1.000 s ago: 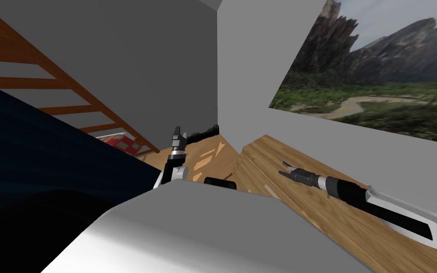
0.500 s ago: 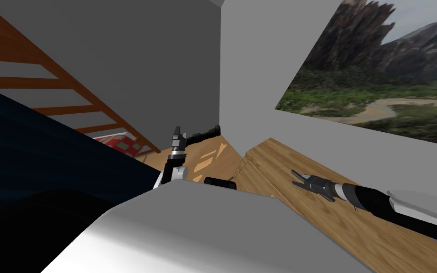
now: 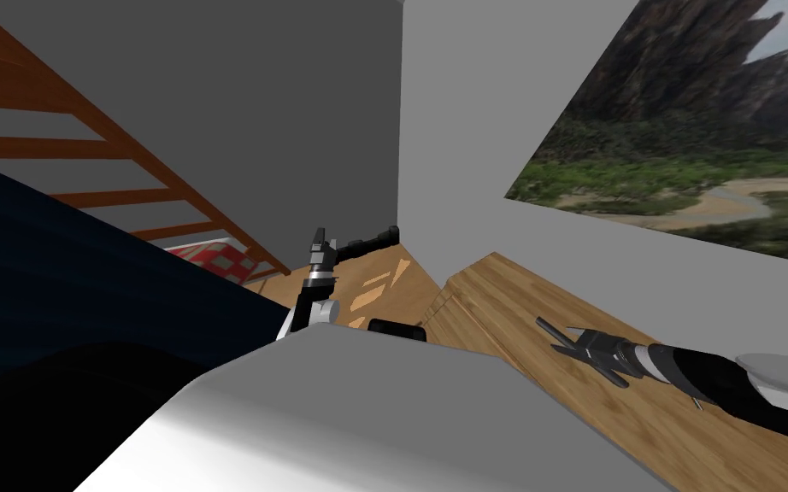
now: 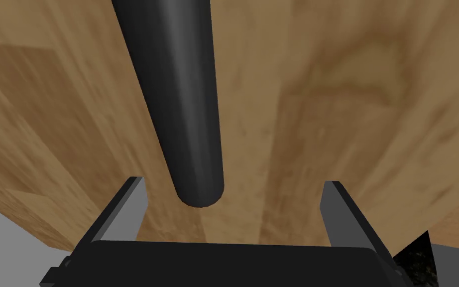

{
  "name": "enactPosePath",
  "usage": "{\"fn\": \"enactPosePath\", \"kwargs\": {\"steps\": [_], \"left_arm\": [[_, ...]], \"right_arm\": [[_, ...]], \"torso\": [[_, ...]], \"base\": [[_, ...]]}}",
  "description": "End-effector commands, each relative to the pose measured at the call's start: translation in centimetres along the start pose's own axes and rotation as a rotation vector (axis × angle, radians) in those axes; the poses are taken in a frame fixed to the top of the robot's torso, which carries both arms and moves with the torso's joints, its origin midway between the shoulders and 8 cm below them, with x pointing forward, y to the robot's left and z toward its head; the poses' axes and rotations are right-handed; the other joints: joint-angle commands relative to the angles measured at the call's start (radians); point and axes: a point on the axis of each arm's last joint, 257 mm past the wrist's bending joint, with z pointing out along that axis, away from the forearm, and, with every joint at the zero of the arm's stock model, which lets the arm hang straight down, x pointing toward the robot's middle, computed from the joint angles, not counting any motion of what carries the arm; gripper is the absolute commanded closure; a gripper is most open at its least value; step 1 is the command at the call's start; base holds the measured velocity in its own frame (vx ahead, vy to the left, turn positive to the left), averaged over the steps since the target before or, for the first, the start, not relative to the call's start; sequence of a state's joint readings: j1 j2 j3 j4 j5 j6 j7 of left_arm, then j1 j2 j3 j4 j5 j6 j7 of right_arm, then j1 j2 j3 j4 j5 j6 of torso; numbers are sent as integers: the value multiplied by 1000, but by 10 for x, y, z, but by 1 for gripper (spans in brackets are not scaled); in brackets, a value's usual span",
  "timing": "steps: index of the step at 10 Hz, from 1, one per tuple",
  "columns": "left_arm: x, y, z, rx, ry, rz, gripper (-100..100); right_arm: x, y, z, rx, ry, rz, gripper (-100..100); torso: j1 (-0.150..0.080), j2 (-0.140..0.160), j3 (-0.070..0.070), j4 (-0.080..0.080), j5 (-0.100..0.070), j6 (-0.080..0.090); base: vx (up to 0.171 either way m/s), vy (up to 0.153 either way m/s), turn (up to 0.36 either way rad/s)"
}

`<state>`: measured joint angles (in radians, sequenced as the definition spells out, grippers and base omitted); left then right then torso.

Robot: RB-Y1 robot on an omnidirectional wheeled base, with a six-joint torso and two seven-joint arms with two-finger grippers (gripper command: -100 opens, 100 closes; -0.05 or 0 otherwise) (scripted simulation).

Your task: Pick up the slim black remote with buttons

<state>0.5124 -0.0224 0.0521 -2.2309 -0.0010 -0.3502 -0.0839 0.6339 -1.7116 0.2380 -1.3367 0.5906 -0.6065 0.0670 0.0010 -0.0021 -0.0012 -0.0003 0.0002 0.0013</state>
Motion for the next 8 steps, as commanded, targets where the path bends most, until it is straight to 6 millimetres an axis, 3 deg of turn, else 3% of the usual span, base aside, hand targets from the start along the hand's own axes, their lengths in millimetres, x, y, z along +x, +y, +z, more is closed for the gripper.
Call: {"fn": "enactPosePath", "kwargs": {"steps": [1, 3, 4, 5, 6, 8], "left_arm": [[0, 0, 0, 0, 0, 0, 0], [0, 0, 0, 0, 0, 0, 0], [0, 0, 0, 0, 0, 0, 0], [0, 0, 0, 0, 0, 0, 0], [0, 0, 0, 0, 0, 0, 0], [0, 0, 0, 0, 0, 0, 0]], "right_arm": [[26, -6, -8, 6, 76, -45, -100], [42, -11, -14, 9, 120, -67, -100], [37, -9, -11, 10, 105, -61, -100], [38, -9, -11, 9, 108, -62, 0], [49, -3, -6, 12, 109, -52, -100], [62, 4, 1, 16, 112, -39, -100]], "torso": [[0, 0, 0, 0, 0, 0], [1, -3, -2, -1, 0, 0], [0, -2, -1, -1, 0, 0], [0, 0, 0, 0, 0, 0], [0, 2, 1, 0, 0, 0], [-1, 1, 1, 0, -1, 0]], "base": [[98, 19, 55], [90, 9, 27], [29, 1, 3], [6, 0, 1], [20, -5, 82], [41, -9, 86]]}}
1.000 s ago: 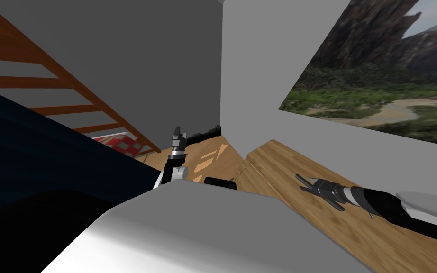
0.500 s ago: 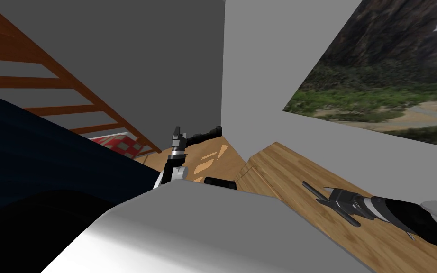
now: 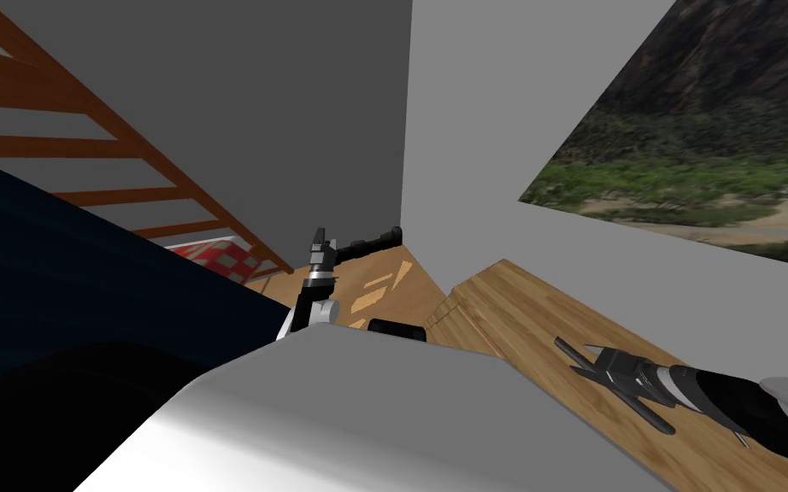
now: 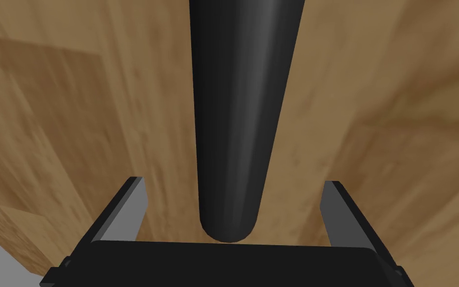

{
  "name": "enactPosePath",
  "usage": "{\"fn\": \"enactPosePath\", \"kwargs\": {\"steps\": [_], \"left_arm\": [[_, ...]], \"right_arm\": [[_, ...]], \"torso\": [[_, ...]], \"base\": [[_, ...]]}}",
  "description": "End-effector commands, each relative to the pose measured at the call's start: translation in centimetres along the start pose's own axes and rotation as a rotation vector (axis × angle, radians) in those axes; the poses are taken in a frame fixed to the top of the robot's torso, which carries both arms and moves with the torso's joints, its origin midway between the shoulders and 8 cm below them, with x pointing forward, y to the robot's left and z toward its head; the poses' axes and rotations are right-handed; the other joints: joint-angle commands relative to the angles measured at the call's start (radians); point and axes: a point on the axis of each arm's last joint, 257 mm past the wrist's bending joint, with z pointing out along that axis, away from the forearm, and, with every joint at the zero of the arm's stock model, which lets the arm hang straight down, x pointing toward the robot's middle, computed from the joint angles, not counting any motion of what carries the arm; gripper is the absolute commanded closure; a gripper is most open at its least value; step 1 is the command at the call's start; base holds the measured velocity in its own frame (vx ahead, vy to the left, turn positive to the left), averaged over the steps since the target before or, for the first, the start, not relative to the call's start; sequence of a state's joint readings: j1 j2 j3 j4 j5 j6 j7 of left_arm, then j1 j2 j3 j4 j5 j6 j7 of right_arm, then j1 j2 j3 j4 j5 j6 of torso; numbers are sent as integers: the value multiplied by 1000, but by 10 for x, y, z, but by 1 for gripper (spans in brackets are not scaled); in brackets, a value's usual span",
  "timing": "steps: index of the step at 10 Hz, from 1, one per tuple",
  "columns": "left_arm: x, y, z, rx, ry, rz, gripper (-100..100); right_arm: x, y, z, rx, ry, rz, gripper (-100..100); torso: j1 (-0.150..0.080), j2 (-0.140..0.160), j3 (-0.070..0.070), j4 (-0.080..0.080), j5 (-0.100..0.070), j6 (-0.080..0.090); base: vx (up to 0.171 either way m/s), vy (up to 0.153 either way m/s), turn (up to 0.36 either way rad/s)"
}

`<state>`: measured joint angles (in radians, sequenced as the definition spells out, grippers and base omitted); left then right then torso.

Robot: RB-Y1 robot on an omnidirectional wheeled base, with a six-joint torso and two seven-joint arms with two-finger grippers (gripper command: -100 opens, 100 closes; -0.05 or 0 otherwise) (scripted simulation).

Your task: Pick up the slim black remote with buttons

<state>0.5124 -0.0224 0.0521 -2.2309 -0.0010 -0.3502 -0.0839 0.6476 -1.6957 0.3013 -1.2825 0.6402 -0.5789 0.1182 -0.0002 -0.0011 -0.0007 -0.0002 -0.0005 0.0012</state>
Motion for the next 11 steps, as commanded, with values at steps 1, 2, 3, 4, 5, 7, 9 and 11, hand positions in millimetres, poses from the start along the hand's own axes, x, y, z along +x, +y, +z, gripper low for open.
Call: {"fn": "enactPosePath", "kwargs": {"steps": [1, 2, 3, 4, 5, 7, 9, 11], "left_arm": [[0, 0, 0, 0, 0, 0, 0], [0, 0, 0, 0, 0, 0, 0], [0, 0, 0, 0, 0, 0, 0], [0, 0, 0, 0, 0, 0, 0], [0, 0, 0, 0, 0, 0, 0], [0, 0, 0, 0, 0, 0, 0], [0, 0, 0, 0, 0, 0, 0], [0, 0, 0, 0, 0, 0, 0]], "right_arm": [[0, 0, 0, 0, 0, 0, -100], [1, 1, 1, -1, 1, 1, 100], [1, 1, 0, -1, 1, 1, 100], [0, 0, 0, 1, 0, 1, 100], [0, 0, 0, 0, 0, 1, 100], [0, 0, 0, 0, 0, 1, 0], [-18, -12, -12, -5, -3, -19, 100], [-13, -9, -10, -3, -2, -15, 0]], "torso": [[0, 0, 0, 0, 0, 0], [-1, 0, 0, 0, -1, 0], [-1, 1, 1, 0, -1, 0], [-1, 1, 1, 0, -2, 0], [-2, 1, 0, 0, -2, -1], [-3, 1, 0, 0, -2, -1], [-2, 3, 1, 0, -1, 0], [-2, 4, 2, 1, -2, 0]], "base": [[16, -6, 4], [0, 0, 0], [0, 0, 0], [0, 0, 0], [0, 0, 0], [0, 0, 0], [-39, 4, -120], [-12, 0, -10]]}}
